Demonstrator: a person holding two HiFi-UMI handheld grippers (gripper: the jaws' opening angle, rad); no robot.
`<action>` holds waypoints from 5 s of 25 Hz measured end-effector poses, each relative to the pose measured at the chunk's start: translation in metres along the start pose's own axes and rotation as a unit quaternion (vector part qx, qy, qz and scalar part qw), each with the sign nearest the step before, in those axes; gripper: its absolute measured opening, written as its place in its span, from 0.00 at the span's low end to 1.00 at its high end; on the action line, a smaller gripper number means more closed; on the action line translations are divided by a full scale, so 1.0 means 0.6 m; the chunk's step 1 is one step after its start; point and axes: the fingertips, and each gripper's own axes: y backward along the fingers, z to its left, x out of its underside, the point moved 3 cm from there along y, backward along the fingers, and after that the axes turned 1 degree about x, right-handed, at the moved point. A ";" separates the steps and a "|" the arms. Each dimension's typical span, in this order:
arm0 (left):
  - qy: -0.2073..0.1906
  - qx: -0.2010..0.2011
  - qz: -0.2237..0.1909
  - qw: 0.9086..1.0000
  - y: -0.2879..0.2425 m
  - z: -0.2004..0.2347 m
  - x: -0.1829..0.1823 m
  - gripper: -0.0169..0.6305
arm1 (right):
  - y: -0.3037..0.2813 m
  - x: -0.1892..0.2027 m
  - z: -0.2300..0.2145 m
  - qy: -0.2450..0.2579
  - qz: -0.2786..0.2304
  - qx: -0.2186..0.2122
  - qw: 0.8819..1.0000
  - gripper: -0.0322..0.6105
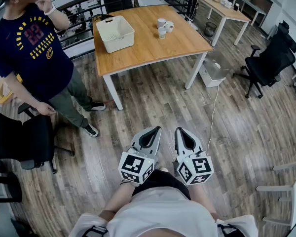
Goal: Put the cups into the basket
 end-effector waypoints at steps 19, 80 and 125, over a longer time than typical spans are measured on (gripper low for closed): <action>0.001 0.004 -0.002 1.000 -0.001 0.016 -0.003 0.04 | -0.012 -0.004 0.007 -0.009 -0.018 0.008 1.000 0.07; 0.018 -0.019 0.003 1.000 -0.464 0.276 -0.057 0.04 | -0.467 -0.114 -0.280 -0.010 -0.009 -0.017 1.000 0.07; 0.027 -0.027 0.003 0.999 -0.734 0.532 -0.137 0.04 | -0.805 -0.199 -0.385 0.005 0.005 -0.020 1.000 0.07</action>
